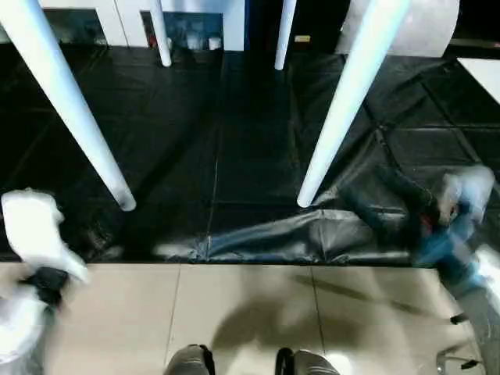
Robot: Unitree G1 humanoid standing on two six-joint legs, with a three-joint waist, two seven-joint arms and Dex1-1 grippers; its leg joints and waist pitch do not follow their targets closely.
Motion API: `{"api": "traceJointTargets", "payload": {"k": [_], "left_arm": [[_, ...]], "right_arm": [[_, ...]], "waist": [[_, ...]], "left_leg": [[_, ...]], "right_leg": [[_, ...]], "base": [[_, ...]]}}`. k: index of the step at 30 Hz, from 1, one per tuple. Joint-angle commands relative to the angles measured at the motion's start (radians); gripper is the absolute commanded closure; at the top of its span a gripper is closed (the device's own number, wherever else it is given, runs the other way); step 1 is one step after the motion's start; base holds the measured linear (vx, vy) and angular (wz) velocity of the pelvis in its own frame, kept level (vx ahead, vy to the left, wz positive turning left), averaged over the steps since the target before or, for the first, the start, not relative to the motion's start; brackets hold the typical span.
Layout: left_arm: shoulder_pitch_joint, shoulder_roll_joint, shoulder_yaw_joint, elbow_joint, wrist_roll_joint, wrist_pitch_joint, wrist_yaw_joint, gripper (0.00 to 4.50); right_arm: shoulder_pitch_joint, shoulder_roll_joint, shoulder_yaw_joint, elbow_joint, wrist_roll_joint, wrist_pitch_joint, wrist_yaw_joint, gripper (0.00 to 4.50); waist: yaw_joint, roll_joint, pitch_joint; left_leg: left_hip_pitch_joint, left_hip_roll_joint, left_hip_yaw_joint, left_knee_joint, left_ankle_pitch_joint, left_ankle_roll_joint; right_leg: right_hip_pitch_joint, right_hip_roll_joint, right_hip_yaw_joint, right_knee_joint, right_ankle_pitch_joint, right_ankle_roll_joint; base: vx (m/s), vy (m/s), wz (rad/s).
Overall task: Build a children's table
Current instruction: Flip table
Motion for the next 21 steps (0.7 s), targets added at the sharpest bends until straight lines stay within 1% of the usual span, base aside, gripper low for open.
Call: {"api": "traceJointTargets", "payload": {"k": [1,2,3,4,5,6,7,8,9,10,11,12,13,14,15,16,17,18,19,20,21], "left_arm": [[-0.001,-0.012,-0.051,-0.017,0.016,-0.001,0.012,1.22],[-0.012,-0.020,-0.056,0.011,0.031,-0.008,0.016,1.22],[-0.019,-0.026,-0.058,0.029,0.040,-0.009,0.021,1.22],[-0.026,-0.030,-0.057,0.043,0.047,-0.009,0.027,1.22],[-0.037,-0.035,-0.056,0.062,0.056,-0.009,0.039,1.22],[-0.037,-0.035,-0.056,0.062,0.056,-0.009,0.039,1.22],[-0.042,-0.039,-0.059,0.074,0.060,-0.012,0.043,1.22],[-0.043,-0.030,-0.076,0.084,0.077,-0.015,0.046,1.22],[-0.042,-0.024,-0.095,0.086,0.081,-0.013,0.044,1.22],[-0.040,-0.024,-0.104,0.080,0.080,-0.013,0.047,1.22],[-0.041,-0.026,-0.106,0.077,0.076,-0.009,0.047,1.22],[-0.043,-0.029,-0.111,0.074,0.071,-0.005,0.047,1.22],[-0.043,-0.029,-0.113,0.073,0.071,-0.003,0.048,1.22],[-0.044,-0.032,-0.119,0.076,0.078,-0.007,0.048,1.22],[-0.045,-0.034,-0.123,0.078,0.085,-0.011,0.049,1.22],[-0.043,-0.036,-0.126,0.075,0.088,-0.011,0.051,1.22],[-0.043,-0.037,-0.126,0.074,0.089,-0.011,0.051,1.22],[-0.039,-0.037,-0.127,0.071,0.089,-0.012,0.052,1.22],[-0.035,-0.037,-0.127,0.067,0.088,-0.013,0.052,1.22],[-0.028,-0.036,-0.127,0.063,0.089,-0.015,0.052,1.22],[-0.021,-0.035,-0.128,0.060,0.090,-0.020,0.052,1.22]], "right_arm": [[0.015,0.008,0.055,-0.003,-0.064,0.003,-0.042,0.00],[0.009,0.013,0.082,0.023,-0.100,0.001,-0.062,0.00],[0.005,0.016,0.100,0.038,-0.122,0.003,-0.078,0.00],[0.001,0.013,0.117,0.050,-0.145,0.006,-0.091,0.00],[-0.006,0.010,0.145,0.070,-0.189,-0.004,-0.109,0.00],[-0.006,0.010,0.145,0.070,-0.189,-0.004,-0.109,0.00],[-0.011,0.016,0.161,0.082,-0.203,-0.012,-0.114,0.00],[-0.022,0.024,0.179,0.097,-0.221,-0.025,-0.126,0.00],[-0.043,0.044,0.189,0.110,-0.212,-0.031,-0.133,0.00],[-0.056,0.053,0.192,0.113,-0.202,-0.034,-0.132,0.00],[-0.060,0.054,0.193,0.115,-0.200,-0.035,-0.130,0.00],[-0.069,0.053,0.200,0.123,-0.199,-0.038,-0.121,0.00],[-0.070,0.051,0.202,0.125,-0.199,-0.038,-0.118,0.00],[-0.075,0.041,0.210,0.136,-0.212,-0.045,-0.110,0.00],[-0.078,0.035,0.213,0.143,-0.219,-0.048,-0.106,0.00],[-0.081,0.034,0.209,0.145,-0.211,-0.044,-0.101,0.00],[-0.082,0.034,0.209,0.146,-0.210,-0.043,-0.100,0.00],[-0.083,0.034,0.209,0.145,-0.209,-0.041,-0.100,0.00],[-0.084,0.034,0.211,0.142,-0.207,-0.037,-0.098,0.00],[-0.083,0.034,0.215,0.140,-0.209,-0.036,-0.098,0.00],[-0.080,0.034,0.221,0.139,-0.212,-0.038,-0.098,0.00]], "waist": [[-0.014,0.015,-0.038],[-0.024,0.018,-0.033],[-0.030,0.022,-0.031],[-0.036,0.028,-0.026],[-0.025,0.040,-0.033],[-0.025,0.040,-0.033],[0.012,0.049,-0.029],[0.008,-0.001,-0.031],[-0.001,-0.028,-0.008],[-0.011,-0.012,-0.032],[0.000,-0.014,-0.035],[0.014,0.011,-0.045],[-0.008,0.011,-0.055],[-0.009,0.022,-0.062],[-0.016,0.022,-0.058],[-0.021,0.009,-0.044],[-0.023,0.008,-0.043],[-0.023,0.008,-0.043],[-0.029,-0.002,-0.046],[-0.030,-0.006,-0.048],[-0.029,-0.002,-0.063]], "left_leg": [[0.042,0.048,-0.051,-0.084,-0.564,-0.041],[0.051,0.051,-0.056,-0.089,-0.630,-0.047],[0.051,0.055,-0.061,-0.095,-0.665,-0.053],[0.048,0.062,-0.066,-0.108,-0.711,-0.060],[-0.006,0.113,-0.083,-0.184,-0.861,-0.084],[-0.006,0.113,-0.083,-0.184,-0.861,-0.084],[-0.037,0.116,-0.045,-0.233,-0.926,-0.093],[0.015,0.066,-0.027,-0.161,-0.802,-0.089],[0.168,-0.042,-0.016,0.135,-0.414,-0.051],[0.010,-0.049,-0.100,0.096,-0.126,0.008],[-0.021,-0.020,-0.101,0.040,-0.124,-0.012],[-0.002,0.010,-0.109,-0.012,-0.156,-0.031],[0.053,0.039,-0.093,-0.052,-0.315,-0.026],[0.045,0.041,-0.091,-0.059,-0.310,-0.022],[0.029,0.049,-0.090,-0.076,-0.349,-0.012],[0.031,0.043,-0.082,-0.078,-0.452,-0.012],[0.049,0.033,-0.077,-0.068,-0.496,-0.021],[0.049,0.033,-0.077,-0.068,-0.496,-0.021],[0.021,0.034,-0.083,-0.074,-0.406,-0.005],[0.009,0.035,-0.082,-0.075,-0.344,0.012],[0.002,0.031,-0.074,-0.063,-0.212,0.051]], "right_leg": [[0.003,-0.077,0.024,-0.141,-0.757,0.025],[0.007,-0.070,0.003,-0.149,-0.748,0.033],[0.014,-0.065,-0.008,-0.146,-0.725,0.035],[0.023,-0.059,-0.018,-0.140,-0.700,0.036],[0.091,-0.050,0.004,0.016,-0.445,-0.011],[0.091,-0.050,0.004,0.016,-0.445,-0.011],[0.095,-0.036,0.022,0.114,-0.294,-0.040],[0.031,-0.057,0.083,0.027,-0.565,0.000],[-0.159,-0.132,0.078,-0.235,-1.189,0.060],[0.041,-0.189,0.145,-0.145,-1.073,0.013],[0.082,-0.178,0.125,-0.113,-0.957,0.017],[0.072,-0.147,0.107,-0.092,-0.800,-0.014],[0.022,-0.060,0.081,-0.050,-0.433,-0.089],[0.035,-0.060,0.082,-0.039,-0.329,-0.122],[0.047,-0.066,0.077,-0.039,-0.277,-0.151],[0.037,-0.073,0.076,-0.056,-0.438,-0.125],[0.022,-0.083,0.079,-0.077,-0.581,-0.094],[0.022,-0.083,0.079,-0.077,-0.581,-0.094],[0.035,-0.085,0.080,-0.080,-0.540,-0.081],[0.034,-0.080,0.078,-0.080,-0.481,-0.088],[0.027,-0.072,0.077,-0.075,-0.333,-0.128]], "base": [[0.000,0.000,0.00],[0.000,0.000,0.00],[0.000,0.000,0.00],[0.000,0.000,0.00],[0.000,0.000,0.00],[-0.087,0.018,0.00],[-0.062,-0.041,0.07],[-0.062,-0.041,0.07],[0.051,-0.074,0.04],[0.132,0.005,-0.27],[0.132,0.005,-0.27],[0.064,0.033,-0.03],[-0.032,-0.014,0.30],[-0.032,-0.014,0.30],[0.000,0.000,0.00],[0.000,0.000,0.00],[0.000,0.000,0.00],[0.000,0.000,0.00],[0.000,0.000,0.00],[0.000,0.000,0.00],[0.000,0.000,0.00]]}}
